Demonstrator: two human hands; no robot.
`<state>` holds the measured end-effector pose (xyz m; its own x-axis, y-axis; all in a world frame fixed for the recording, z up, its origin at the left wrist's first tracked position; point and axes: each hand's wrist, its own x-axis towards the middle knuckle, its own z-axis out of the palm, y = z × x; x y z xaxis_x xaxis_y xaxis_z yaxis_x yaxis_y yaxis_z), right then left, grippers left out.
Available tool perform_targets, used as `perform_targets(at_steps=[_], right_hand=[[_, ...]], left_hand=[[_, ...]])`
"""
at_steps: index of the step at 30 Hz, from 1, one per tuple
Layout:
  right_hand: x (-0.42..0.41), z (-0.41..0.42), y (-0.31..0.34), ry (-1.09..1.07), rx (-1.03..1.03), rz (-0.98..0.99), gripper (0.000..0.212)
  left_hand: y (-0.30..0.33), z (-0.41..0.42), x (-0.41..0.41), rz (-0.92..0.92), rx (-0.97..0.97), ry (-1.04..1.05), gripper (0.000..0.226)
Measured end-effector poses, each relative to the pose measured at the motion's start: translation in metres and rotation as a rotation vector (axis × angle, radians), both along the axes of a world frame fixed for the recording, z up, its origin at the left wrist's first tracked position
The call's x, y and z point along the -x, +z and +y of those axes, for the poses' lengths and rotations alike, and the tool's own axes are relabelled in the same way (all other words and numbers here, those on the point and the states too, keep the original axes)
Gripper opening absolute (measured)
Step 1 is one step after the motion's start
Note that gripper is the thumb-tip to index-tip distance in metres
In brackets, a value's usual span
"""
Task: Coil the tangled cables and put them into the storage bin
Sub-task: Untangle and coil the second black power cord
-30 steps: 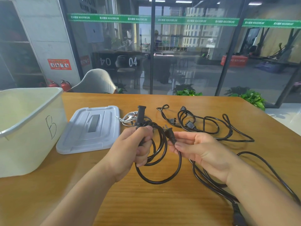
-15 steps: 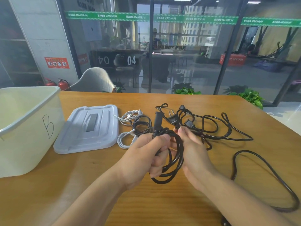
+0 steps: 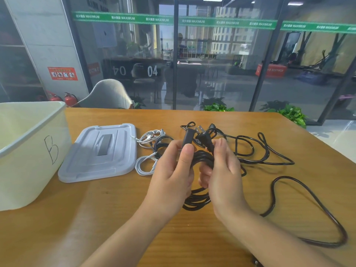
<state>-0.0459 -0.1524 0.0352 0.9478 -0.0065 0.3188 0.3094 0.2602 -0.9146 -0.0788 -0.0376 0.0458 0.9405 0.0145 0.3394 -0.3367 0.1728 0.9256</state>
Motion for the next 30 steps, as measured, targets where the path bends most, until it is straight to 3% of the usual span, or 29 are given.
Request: perform_targets(at_steps=[3,9,18,21,26,30], right_hand=[[0.003,-0.003,-0.001,0.053,0.072,-0.12,0.064],[0.01,-0.001,-0.002,-0.024,0.279,-0.318,0.04],[0.008,-0.002,0.001,-0.014,0.169,-0.247,0.023],[0.006,-0.006,0.001,0.006,0.147,-0.236,0.033],[0.004,-0.006,0.003,-0.019,0.203,-0.242,0.019],[0.005,-0.004,0.009,-0.033,0.185,-0.188,0.021]], left_hand=[[0.0,-0.001,0.0,-0.046,-0.081,0.043,0.04],[0.001,0.004,-0.001,-0.1,-0.136,0.105,0.048],[-0.003,-0.006,0.003,-0.209,-0.349,0.285,0.036],[-0.006,-0.006,0.002,-0.161,-0.444,0.27,0.042],[-0.009,-0.005,0.001,-0.135,-0.43,0.23,0.039],[-0.007,-0.005,0.004,-0.184,-0.372,0.253,0.033]])
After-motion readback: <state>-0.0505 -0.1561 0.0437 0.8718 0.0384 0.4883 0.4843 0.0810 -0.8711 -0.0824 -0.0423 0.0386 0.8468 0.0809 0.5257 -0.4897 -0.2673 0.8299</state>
